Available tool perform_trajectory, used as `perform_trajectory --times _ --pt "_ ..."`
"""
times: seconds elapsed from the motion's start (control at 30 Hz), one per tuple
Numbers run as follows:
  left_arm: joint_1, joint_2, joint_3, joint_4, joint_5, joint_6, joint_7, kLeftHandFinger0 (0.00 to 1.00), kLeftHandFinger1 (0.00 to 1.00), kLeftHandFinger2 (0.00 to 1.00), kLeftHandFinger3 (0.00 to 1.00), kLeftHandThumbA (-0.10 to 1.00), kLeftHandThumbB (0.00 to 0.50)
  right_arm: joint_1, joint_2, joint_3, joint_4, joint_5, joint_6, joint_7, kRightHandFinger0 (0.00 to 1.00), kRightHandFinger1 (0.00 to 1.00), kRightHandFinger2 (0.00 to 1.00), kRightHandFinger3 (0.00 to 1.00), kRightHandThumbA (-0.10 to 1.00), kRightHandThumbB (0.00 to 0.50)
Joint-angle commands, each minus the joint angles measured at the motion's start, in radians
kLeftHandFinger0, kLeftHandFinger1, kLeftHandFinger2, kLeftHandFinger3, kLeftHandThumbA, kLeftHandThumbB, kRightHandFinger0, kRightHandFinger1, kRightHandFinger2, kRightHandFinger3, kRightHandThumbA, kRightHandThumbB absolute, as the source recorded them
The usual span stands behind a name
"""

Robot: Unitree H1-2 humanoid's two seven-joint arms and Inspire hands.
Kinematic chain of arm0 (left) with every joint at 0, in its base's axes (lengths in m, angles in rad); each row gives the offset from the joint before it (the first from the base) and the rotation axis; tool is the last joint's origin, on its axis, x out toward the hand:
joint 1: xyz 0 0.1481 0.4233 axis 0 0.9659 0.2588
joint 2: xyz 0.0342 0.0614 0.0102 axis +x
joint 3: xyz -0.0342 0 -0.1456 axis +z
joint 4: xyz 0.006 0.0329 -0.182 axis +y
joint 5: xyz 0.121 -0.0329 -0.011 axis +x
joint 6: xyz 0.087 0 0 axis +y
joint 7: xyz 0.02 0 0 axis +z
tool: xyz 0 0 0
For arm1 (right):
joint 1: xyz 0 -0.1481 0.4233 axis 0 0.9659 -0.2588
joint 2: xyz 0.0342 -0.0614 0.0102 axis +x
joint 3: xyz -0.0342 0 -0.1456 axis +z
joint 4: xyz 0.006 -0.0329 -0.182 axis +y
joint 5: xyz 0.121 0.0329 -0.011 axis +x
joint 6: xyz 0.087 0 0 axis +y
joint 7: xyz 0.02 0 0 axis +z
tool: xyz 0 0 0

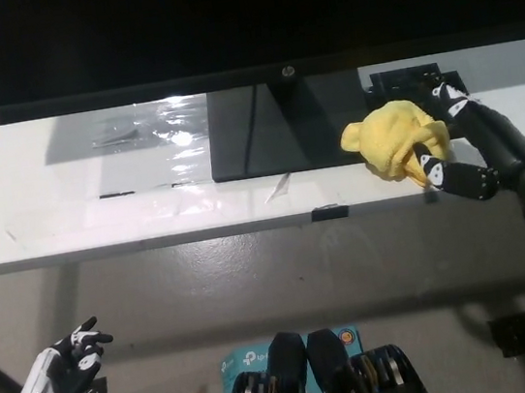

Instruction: The robot uses its right hand to pick up the cloth kept in the middle of the desk and use it to wipe the monitor in the middle of the desk by swiping its screen twice

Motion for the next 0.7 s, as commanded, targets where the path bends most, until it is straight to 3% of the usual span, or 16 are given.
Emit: perform_trajectory --times 0.0,0.27,0.67 --pt "-0.023 0.026 0.006 -0.018 -0.001 -0.011 -0.011 1.0 0.97 1.0 1.0 0.24 0.097 -0.063 -0.01 0.005 0.011 -0.019 0.047 0.041 1.0 1.0 1.0 1.0 0.44 0.235" --pt "-0.021 0.026 -0.002 -0.012 0.013 -0.036 -0.011 1.0 0.97 1.0 1.0 0.29 0.098 -0.097 -0.001 0.019 0.082 -0.031 0.025 0.025 1.0 1.0 1.0 1.0 0.45 0.222" --pt "-0.034 0.023 -0.003 -0.01 0.004 -0.013 -0.011 1.0 0.95 1.0 1.0 0.22 0.086 -0.188 0.044 0.038 0.26 -0.037 -0.029 0.001 1.0 1.0 1.0 1.0 0.44 0.221"
